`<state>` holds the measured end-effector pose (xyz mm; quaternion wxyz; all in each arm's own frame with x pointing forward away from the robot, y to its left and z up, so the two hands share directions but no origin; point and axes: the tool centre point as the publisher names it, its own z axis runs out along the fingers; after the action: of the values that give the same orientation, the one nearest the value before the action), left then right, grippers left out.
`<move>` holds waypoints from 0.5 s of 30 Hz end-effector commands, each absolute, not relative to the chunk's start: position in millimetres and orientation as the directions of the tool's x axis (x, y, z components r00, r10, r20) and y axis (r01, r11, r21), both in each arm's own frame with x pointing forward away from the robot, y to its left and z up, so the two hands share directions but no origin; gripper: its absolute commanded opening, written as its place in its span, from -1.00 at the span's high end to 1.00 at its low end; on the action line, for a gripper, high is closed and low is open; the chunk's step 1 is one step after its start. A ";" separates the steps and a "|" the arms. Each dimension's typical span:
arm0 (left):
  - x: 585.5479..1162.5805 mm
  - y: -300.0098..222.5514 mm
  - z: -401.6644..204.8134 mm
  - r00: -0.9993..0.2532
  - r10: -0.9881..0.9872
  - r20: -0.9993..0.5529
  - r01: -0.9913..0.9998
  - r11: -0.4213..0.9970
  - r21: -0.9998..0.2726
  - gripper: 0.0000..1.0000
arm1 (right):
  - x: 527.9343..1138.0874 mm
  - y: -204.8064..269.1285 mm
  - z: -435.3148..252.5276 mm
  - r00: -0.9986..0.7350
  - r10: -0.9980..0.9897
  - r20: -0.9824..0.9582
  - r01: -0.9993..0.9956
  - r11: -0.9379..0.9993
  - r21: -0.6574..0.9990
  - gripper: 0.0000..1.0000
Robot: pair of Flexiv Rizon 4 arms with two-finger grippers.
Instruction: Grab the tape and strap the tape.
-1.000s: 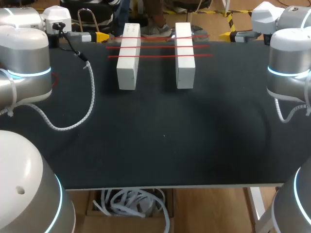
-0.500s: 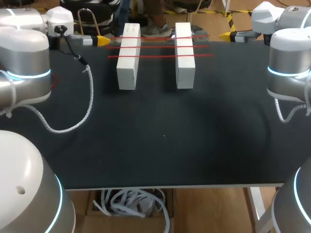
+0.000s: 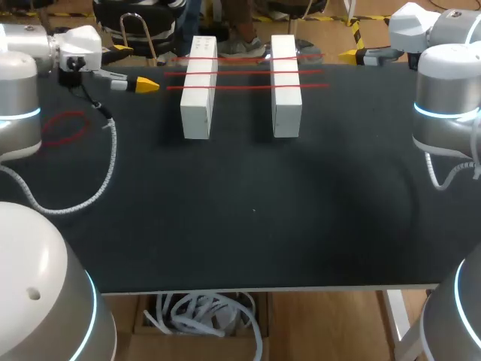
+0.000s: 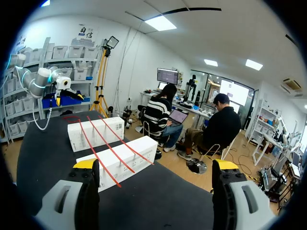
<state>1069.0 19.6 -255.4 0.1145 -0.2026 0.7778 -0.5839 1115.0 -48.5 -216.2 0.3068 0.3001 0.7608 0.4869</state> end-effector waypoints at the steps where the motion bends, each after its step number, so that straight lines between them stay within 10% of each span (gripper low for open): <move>1: 1070.0 20.1 -263.0 -0.920 -0.387 0.070 -0.167 0.224 -0.960 -1.00 | 1114.5 -49.1 -216.3 -0.632 0.755 -0.174 0.157 0.345 0.925 -1.00; 3: 1068.2 18.4 -264.0 -0.925 -0.374 0.064 -0.157 0.224 -0.962 -1.00 | 1114.5 -49.1 -216.3 -0.632 0.755 -0.174 0.157 0.345 0.925 -1.00; 5: 1066.6 17.4 -266.0 -0.928 -0.369 0.062 -0.155 0.230 -0.961 0.12 | 1114.5 -49.1 -216.3 -0.632 0.755 -0.174 0.157 0.345 0.925 -1.00; 9: 1063.6 15.2 -267.6 -0.941 -0.335 0.051 -0.131 0.219 -0.967 0.59 | 1114.5 -49.1 -216.3 -0.632 0.755 -0.174 0.157 0.345 0.925 -1.00; 15: 1064.0 8.9 -269.8 -0.951 -0.306 0.049 -0.119 0.213 -0.970 0.30 | 1114.5 -49.1 -216.3 -0.632 0.755 -0.174 0.157 0.345 0.925 -1.00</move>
<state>1058.1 10.1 -266.4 0.0806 -0.1404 0.7754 -0.6103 1115.0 -48.6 -216.2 0.3068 0.3001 0.7608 0.4869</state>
